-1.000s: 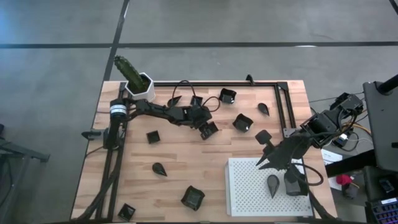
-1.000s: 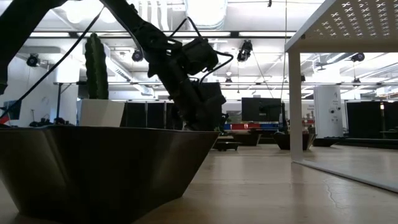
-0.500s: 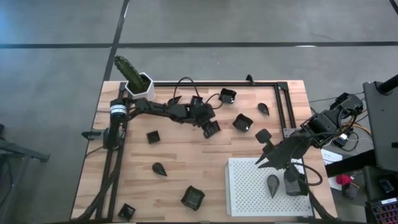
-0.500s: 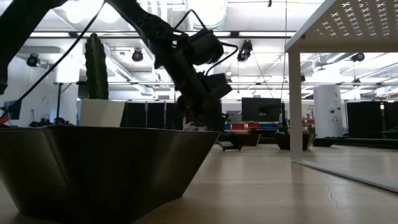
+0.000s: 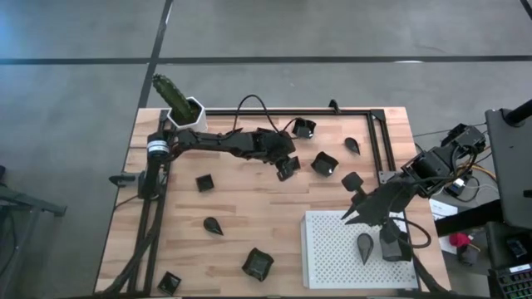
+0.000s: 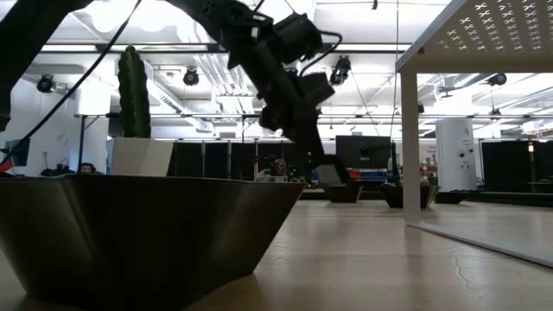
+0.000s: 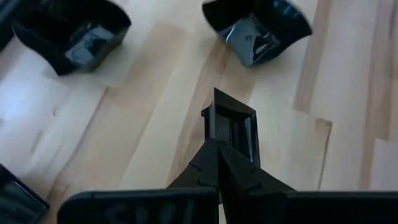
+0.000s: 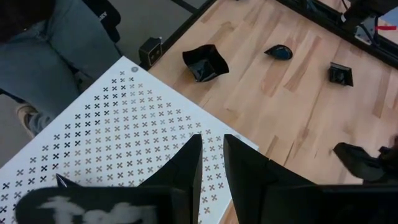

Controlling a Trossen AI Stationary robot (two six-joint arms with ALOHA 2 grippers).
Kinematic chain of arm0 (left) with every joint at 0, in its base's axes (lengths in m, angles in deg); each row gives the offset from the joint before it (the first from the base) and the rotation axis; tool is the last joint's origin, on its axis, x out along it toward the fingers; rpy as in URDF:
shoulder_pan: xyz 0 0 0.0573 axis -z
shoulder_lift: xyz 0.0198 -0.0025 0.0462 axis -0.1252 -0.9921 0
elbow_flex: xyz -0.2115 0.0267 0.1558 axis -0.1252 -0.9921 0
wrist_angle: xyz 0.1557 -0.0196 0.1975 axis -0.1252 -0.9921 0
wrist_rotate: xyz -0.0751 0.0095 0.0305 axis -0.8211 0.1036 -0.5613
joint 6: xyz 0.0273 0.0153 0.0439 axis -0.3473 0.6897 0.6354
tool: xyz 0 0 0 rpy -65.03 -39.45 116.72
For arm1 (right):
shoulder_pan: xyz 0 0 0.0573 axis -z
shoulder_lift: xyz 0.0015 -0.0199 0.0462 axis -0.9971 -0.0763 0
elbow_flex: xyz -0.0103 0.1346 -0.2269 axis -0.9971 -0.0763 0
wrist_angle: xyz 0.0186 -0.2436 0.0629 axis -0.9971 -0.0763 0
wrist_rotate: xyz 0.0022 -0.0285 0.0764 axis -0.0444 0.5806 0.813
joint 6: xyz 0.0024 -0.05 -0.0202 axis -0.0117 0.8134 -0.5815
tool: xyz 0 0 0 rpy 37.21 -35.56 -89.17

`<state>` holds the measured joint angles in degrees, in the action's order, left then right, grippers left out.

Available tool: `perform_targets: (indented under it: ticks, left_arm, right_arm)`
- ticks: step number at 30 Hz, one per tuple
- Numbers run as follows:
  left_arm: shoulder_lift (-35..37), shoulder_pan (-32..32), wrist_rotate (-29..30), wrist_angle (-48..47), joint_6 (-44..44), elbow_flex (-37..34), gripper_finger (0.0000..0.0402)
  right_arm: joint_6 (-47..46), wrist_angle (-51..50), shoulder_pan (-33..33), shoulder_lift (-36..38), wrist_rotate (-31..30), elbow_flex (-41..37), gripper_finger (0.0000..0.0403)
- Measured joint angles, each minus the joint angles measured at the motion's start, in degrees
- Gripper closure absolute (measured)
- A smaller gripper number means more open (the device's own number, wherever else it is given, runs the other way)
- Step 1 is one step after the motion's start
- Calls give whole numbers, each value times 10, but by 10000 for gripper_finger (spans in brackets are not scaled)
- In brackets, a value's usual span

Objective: Pick & Place Mini shaped plates
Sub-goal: Put the square plate on the shelf

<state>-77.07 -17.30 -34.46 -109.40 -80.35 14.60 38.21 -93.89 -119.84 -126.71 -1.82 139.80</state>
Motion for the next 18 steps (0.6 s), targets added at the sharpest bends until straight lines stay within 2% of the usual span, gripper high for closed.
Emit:
perform_targets:
  ticks: [6,18]
  left_arm:
    - [0,2,-4,-67,14,74,401]
    - [2,32,-55,-195,23,259,401]
  right_arm:
    - [-16,-22,0,0,-17,0,342]
    - [-27,-37,0,16,-30,0,342]
